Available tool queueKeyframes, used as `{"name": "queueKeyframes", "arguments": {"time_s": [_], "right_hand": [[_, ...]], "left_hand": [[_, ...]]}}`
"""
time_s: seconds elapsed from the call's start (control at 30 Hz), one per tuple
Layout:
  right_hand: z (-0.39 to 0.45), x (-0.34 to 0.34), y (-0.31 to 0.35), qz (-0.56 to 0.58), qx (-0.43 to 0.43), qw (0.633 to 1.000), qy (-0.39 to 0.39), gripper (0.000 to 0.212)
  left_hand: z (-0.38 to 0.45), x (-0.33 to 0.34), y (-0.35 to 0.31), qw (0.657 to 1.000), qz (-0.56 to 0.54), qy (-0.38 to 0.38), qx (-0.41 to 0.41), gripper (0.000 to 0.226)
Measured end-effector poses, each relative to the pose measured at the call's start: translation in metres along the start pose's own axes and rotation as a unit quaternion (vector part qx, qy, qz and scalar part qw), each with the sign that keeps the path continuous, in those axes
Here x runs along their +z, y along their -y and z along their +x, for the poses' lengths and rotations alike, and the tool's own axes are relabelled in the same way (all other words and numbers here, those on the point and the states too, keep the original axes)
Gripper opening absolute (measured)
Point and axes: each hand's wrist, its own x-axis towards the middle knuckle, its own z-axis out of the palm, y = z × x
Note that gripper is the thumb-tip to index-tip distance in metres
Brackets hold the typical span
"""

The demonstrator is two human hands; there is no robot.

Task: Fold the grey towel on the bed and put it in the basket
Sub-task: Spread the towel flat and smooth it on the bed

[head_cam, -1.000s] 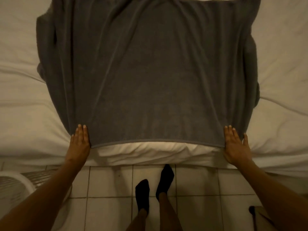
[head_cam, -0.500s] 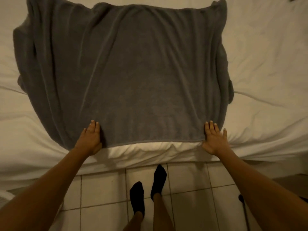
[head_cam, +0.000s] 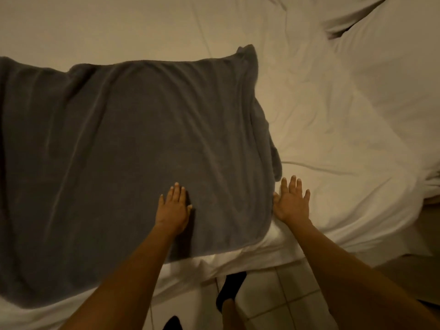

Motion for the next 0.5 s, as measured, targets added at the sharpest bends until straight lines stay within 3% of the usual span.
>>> {"name": "queueKeyframes", "arguments": {"time_s": [0.27, 0.5], "right_hand": [[0.078, 0.011, -0.011, 0.04, 0.006, 0.999, -0.037, 0.061], [0.102, 0.028, -0.014, 0.067, 0.009, 0.995, -0.078, 0.058]], "left_hand": [[0.088, -0.019, -0.09, 0.997, 0.029, -0.015, 0.065, 0.065], [0.17, -0.077, -0.155, 0.988, 0.031, -0.093, 0.122, 0.062]]}}
